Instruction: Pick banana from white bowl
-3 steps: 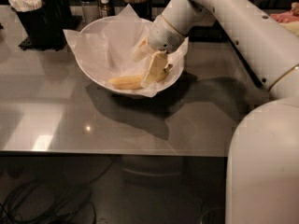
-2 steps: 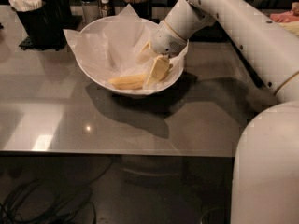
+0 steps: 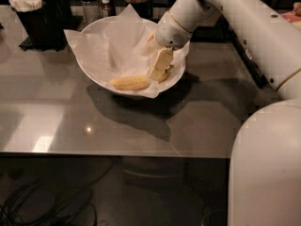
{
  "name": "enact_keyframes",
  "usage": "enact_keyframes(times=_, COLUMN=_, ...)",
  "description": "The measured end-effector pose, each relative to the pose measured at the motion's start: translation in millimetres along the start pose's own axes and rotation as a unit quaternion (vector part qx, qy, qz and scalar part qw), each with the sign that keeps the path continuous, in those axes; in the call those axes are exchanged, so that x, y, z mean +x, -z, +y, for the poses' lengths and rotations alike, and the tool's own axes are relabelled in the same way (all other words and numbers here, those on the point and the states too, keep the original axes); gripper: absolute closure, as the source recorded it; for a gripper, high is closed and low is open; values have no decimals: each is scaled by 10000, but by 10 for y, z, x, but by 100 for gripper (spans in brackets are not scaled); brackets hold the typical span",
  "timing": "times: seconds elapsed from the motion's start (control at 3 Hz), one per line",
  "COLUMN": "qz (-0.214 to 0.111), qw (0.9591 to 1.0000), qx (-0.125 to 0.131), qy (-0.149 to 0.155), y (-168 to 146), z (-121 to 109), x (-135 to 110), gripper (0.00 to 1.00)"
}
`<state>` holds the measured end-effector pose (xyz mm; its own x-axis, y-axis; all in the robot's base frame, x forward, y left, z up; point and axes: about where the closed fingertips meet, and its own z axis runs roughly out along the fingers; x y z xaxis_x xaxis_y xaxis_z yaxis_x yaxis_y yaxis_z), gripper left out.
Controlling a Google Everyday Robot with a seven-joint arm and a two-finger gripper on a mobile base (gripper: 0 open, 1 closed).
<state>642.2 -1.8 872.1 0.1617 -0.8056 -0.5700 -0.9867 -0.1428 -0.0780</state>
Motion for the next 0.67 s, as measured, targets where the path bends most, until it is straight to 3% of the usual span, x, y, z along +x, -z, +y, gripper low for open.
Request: enact_keyframes(times=0.67, qz=-101, qw=9999, qx=-11, qy=139, y=-233, z=-51, x=-37, gripper=31)
